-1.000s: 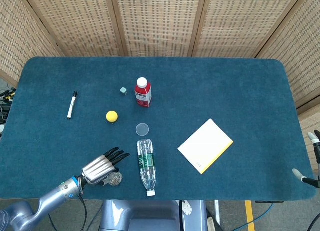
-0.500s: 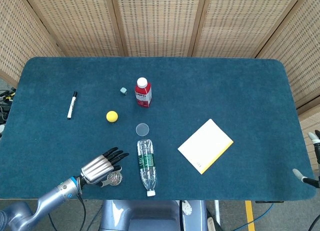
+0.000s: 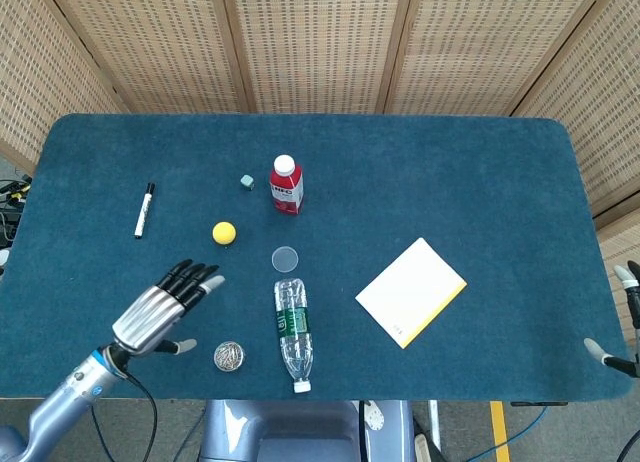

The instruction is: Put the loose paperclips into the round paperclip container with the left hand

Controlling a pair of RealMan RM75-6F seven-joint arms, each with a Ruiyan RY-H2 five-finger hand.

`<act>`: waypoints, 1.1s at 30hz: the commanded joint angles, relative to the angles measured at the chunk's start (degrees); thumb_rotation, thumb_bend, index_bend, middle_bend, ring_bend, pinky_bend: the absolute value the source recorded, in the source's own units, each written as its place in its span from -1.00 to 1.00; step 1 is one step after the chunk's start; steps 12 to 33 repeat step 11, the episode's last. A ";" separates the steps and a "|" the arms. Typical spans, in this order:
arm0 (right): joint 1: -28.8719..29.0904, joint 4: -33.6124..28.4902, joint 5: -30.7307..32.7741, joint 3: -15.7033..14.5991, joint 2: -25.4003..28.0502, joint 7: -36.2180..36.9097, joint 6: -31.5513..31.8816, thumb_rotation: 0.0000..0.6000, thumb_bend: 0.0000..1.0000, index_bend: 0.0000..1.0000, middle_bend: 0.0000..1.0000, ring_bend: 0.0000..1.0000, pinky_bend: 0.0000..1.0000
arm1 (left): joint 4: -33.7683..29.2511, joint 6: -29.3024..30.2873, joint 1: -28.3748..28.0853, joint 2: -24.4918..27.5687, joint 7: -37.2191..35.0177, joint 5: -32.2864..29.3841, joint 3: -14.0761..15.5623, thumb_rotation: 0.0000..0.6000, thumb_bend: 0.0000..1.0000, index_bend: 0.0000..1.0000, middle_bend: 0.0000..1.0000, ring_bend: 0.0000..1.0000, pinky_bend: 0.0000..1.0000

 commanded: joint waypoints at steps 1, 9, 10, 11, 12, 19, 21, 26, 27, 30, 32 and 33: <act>0.09 0.05 -0.23 -0.08 -0.09 -0.17 -0.04 1.00 -1.00 -1.00 -1.00 -1.00 -1.00 | -5.58 8.54 7.12 3.03 5.70 -5.97 -2.36 1.00 -0.99 -1.00 -1.00 -1.00 -1.00; -0.31 0.29 -0.52 0.02 -0.94 -3.85 1.54 1.00 -1.00 -1.00 -1.00 -1.00 -1.00 | -7.27 18.91 17.25 3.43 9.19 -11.05 -2.30 1.00 -0.97 -1.00 -1.00 -1.00 -1.00; -0.40 0.22 -0.58 0.04 -0.95 -4.09 1.81 1.00 -1.00 -1.00 -1.00 -1.00 -1.00 | -6.99 18.75 17.67 3.52 8.62 -11.52 -2.32 1.00 -0.97 -1.00 -1.00 -1.00 -1.00; -0.50 0.13 -0.63 0.04 -0.95 -4.23 2.03 1.00 -1.00 -1.00 -1.00 -1.00 -1.00 | -6.82 18.39 17.94 3.81 8.26 -11.98 -2.34 1.00 -0.96 -1.00 -1.00 -1.00 -1.00; -0.50 0.13 -0.63 0.04 -0.95 -4.23 2.03 1.00 -1.00 -1.00 -1.00 -1.00 -1.00 | -6.82 18.39 17.94 3.81 8.26 -11.98 -2.34 1.00 -0.96 -1.00 -1.00 -1.00 -1.00; -0.50 0.13 -0.63 0.04 -0.95 -4.23 2.03 1.00 -1.00 -1.00 -1.00 -1.00 -1.00 | -6.82 18.39 17.94 3.81 8.26 -11.98 -2.34 1.00 -0.96 -1.00 -1.00 -1.00 -1.00; -0.50 0.13 -0.63 0.04 -0.95 -4.23 2.03 1.00 -1.00 -1.00 -1.00 -1.00 -1.00 | -6.82 18.39 17.94 3.81 8.26 -11.98 -2.34 1.00 -0.96 -1.00 -1.00 -1.00 -1.00; -0.50 0.13 -0.63 0.04 -0.95 -4.23 2.03 1.00 -1.00 -1.00 -1.00 -1.00 -1.00 | -6.82 18.39 17.94 3.81 8.26 -11.98 -2.34 1.00 -0.96 -1.00 -1.00 -1.00 -1.00; -0.50 0.13 -0.63 0.04 -0.95 -4.23 2.03 1.00 -1.00 -1.00 -1.00 -1.00 -1.00 | -6.82 18.39 17.94 3.81 8.26 -11.98 -2.34 1.00 -0.96 -1.00 -1.00 -1.00 -1.00; -0.50 0.13 -0.63 0.04 -0.95 -4.23 2.03 1.00 -1.00 -1.00 -1.00 -1.00 -1.00 | -6.82 18.39 17.94 3.81 8.26 -11.98 -2.34 1.00 -0.96 -1.00 -1.00 -1.00 -1.00; -0.50 0.13 -0.63 0.04 -0.95 -4.23 2.03 1.00 -1.00 -1.00 -1.00 -1.00 -1.00 | -6.82 18.39 17.94 3.81 8.26 -11.98 -2.34 1.00 -0.96 -1.00 -1.00 -1.00 -1.00; -0.50 0.13 -0.63 0.04 -0.95 -4.23 2.03 1.00 -1.00 -1.00 -1.00 -1.00 -1.00 | -6.82 18.39 17.94 3.81 8.26 -11.98 -2.34 1.00 -0.96 -1.00 -1.00 -1.00 -1.00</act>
